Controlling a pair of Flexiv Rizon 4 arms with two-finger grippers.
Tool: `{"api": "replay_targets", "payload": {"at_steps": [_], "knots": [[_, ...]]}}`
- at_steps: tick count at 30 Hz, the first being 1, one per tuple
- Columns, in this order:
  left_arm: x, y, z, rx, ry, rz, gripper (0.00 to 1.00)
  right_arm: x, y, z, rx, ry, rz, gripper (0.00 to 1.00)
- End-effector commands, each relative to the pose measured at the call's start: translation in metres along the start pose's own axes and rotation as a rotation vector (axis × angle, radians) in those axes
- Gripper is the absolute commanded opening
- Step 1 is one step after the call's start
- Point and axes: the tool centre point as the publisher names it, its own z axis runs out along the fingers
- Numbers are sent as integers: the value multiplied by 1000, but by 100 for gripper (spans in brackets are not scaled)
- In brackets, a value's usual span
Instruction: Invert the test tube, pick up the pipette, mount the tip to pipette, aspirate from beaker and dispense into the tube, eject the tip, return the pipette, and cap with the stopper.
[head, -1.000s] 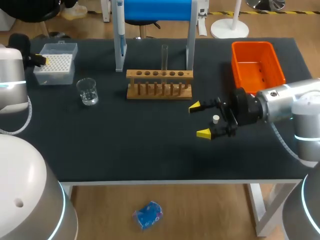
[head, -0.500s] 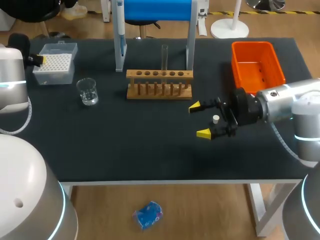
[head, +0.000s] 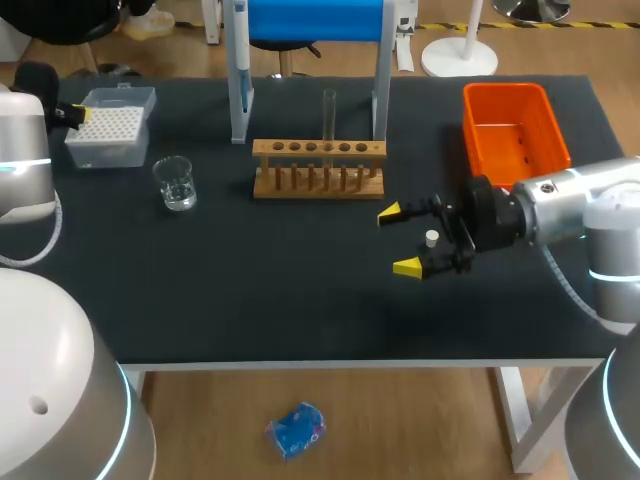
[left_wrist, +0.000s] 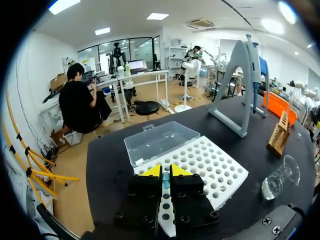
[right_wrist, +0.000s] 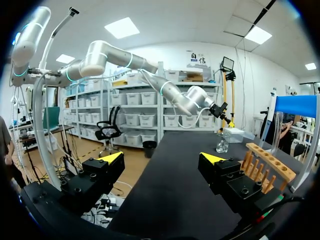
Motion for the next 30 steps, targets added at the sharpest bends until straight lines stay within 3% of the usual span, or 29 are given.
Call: {"api": "replay_targets", "payload": {"at_steps": [1, 30], "knots": [[1, -2, -6, 6, -6, 4, 0, 1, 0, 0, 0, -2, -1, 100], [11, -41, -42, 50, -45, 73, 0, 1, 0, 0, 0, -2, -1, 100]]}}
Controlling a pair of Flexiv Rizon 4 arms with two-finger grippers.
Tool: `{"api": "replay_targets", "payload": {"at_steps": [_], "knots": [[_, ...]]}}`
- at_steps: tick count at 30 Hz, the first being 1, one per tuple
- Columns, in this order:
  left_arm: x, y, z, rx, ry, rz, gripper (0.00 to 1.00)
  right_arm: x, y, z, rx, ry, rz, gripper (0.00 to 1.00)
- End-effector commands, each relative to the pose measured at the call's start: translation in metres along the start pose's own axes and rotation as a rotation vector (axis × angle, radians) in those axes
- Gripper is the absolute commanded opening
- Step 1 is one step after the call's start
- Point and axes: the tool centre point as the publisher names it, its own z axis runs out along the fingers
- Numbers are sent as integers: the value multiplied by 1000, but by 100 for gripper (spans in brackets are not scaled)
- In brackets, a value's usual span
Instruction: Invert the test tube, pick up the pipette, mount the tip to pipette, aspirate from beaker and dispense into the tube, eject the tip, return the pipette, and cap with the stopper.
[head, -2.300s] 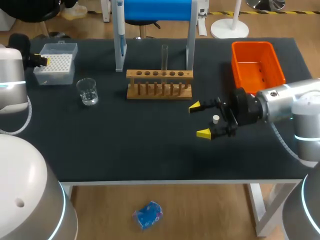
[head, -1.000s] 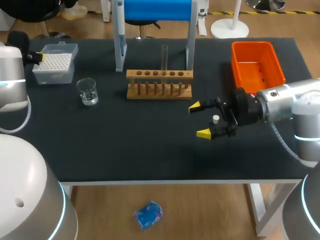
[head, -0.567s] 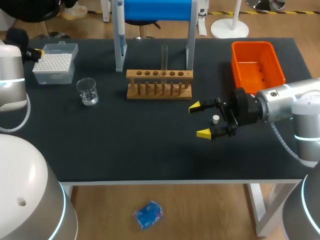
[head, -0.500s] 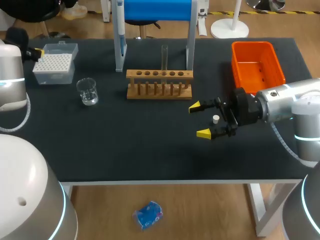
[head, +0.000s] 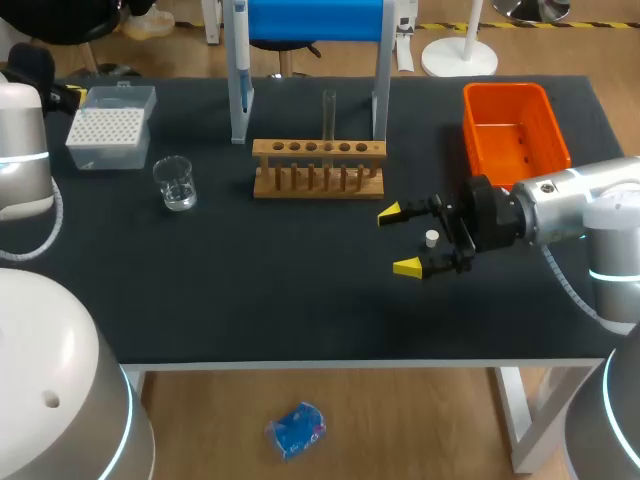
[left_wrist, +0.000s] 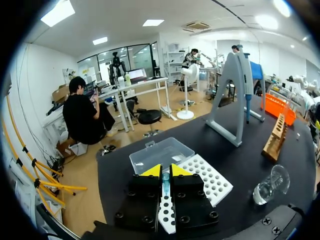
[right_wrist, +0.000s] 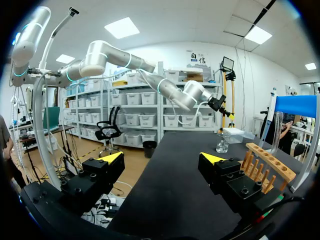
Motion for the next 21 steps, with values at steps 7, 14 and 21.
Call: {"api": "replay_targets", "payload": {"at_steps": [7, 14, 21], "knots": [[2, -10, -19, 2, -18, 25, 0, 1, 0, 0, 0, -2, -1, 100], [6, -15, -26, 3, -18, 40, 0, 1, 0, 0, 0, -2, -1, 100], [32, -30, -57, 40, 117, 77, 0, 1, 0, 0, 0, -2, -1, 100]]}}
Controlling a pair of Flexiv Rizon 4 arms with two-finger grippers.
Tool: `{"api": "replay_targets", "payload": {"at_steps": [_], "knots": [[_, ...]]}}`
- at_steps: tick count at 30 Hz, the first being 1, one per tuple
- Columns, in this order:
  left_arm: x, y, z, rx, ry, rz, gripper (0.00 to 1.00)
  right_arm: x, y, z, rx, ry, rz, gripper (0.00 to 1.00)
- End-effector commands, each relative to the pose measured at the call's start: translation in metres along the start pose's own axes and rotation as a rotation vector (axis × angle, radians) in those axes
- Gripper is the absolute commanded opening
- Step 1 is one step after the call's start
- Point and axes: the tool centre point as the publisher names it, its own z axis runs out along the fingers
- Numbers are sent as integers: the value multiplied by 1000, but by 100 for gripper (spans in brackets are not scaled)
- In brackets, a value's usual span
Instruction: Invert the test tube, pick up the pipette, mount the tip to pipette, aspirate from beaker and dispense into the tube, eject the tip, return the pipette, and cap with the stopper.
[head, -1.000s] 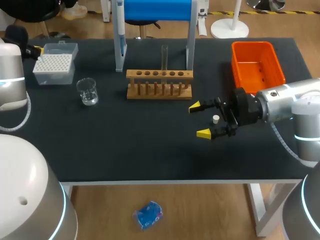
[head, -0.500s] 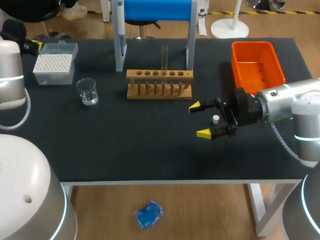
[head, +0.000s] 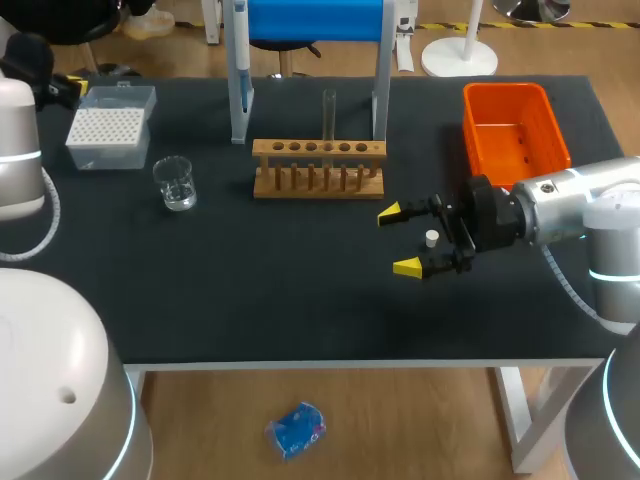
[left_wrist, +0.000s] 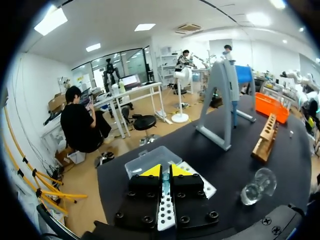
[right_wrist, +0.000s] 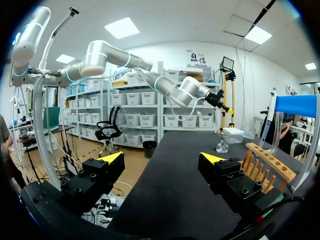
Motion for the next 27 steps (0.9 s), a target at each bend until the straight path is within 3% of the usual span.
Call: {"api": "replay_targets", "payload": {"at_steps": [1, 5, 11, 15, 17, 27], "knots": [[17, -10, -37, 8, 95, 46, 0, 1, 0, 0, 0, -2, -1, 100], [50, -21, -61, 26, 180, 110, 0, 1, 0, 0, 0, -2, -1, 100], [113, -28, -92, 17, 317, 189, 0, 1, 0, 0, 0, -2, -1, 100], [153, -33, -109, -3, 343, 242, 0, 1, 0, 0, 0, -2, -1, 100], [174, -36, -119, -17, 379, 217, 0, 1, 0, 0, 0, -2, -1, 100], [273, -32, -124, -74, 476, 269, 0, 1, 0, 0, 0, -2, -1, 100]]}}
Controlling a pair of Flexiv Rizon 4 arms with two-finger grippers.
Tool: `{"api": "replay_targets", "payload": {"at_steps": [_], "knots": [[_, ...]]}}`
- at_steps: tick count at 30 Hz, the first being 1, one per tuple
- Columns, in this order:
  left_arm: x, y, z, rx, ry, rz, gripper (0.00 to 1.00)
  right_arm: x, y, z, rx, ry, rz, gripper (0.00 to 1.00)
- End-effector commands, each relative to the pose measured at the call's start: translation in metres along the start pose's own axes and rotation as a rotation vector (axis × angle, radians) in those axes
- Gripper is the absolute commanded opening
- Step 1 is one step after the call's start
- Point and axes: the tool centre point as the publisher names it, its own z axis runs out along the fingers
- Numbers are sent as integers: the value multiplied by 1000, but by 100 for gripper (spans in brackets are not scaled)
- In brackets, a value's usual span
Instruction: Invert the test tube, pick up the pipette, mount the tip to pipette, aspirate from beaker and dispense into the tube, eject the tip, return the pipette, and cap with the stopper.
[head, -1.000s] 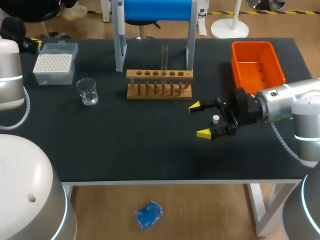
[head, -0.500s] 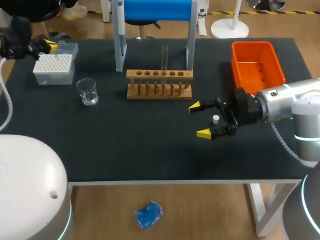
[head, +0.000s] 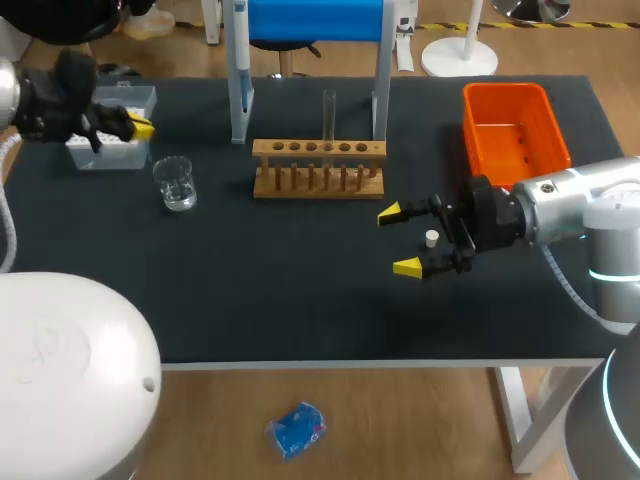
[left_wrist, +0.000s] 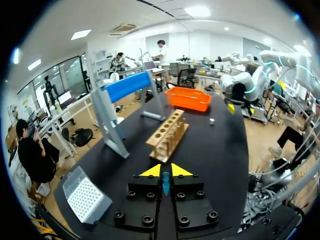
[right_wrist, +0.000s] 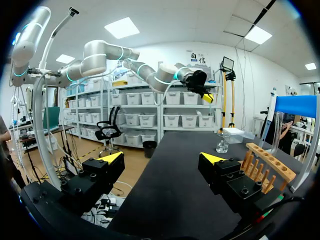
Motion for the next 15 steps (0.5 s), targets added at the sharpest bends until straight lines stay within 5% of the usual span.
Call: {"api": "replay_targets", "payload": {"at_steps": [1, 15], "knots": [[45, -9, 18, -34, 3, 5, 0, 1, 0, 0, 0, -2, -1, 100], [101, -45, 86, -24, 61, 93, 0, 1, 0, 0, 0, -2, -1, 100]]}}
